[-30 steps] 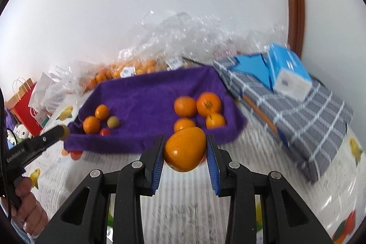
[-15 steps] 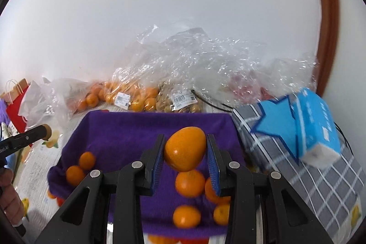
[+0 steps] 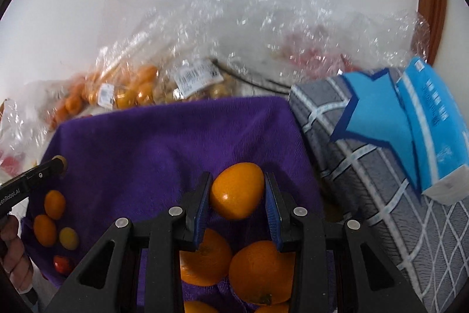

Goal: Organize fruits
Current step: 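Carry both held fruits over the purple towel and lower them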

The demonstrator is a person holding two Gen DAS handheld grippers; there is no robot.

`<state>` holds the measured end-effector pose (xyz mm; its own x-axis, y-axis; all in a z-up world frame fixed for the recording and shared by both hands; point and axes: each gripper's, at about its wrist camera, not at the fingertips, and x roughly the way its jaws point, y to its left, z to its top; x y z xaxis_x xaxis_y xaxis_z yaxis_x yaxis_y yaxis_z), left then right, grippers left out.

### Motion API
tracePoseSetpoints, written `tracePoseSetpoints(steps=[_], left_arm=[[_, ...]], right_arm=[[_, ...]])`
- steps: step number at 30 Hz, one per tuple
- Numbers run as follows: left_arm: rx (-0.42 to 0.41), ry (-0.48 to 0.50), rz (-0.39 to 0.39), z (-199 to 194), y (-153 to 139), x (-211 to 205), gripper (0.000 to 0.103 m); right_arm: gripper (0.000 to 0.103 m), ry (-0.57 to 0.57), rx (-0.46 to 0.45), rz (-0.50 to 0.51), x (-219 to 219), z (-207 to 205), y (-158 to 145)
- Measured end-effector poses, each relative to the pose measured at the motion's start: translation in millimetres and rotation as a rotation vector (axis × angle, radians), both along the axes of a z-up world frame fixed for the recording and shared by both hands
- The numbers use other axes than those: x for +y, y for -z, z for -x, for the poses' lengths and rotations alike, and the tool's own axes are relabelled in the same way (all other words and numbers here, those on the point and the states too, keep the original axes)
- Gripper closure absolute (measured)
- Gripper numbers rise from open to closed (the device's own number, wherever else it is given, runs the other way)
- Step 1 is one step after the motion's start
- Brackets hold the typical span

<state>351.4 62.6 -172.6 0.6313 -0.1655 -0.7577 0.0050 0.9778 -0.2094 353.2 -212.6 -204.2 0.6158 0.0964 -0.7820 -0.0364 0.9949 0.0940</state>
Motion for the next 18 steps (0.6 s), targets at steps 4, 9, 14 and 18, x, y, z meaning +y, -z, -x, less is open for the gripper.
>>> tracePoseSetpoints(steps=[4,9,14,18], left_arm=[[0.005,0.014,-0.024,0.2,0.5,-4.2,0.076],[0.025,0.012,-0.021,-3.1,4.3,-3.2,0.076],[0.022,0.018,-0.043,-3.2,4.3,-6.3,0.076],[0.021,0.028,-0.052,-4.1,3.9,-8.0,0.076]], right_arm=[[0.068,-0.002,-0.002,0.004,0.2,2.1,1.5],[0.068,0.003,-0.002,0.0,-1.9,1.7,3.6],[0.068,0.015,-0.008,-0.009,-5.1,4.4,3.3],[0.057,0.016,-0.013,-0.025,-6.7,7.4,2.5]])
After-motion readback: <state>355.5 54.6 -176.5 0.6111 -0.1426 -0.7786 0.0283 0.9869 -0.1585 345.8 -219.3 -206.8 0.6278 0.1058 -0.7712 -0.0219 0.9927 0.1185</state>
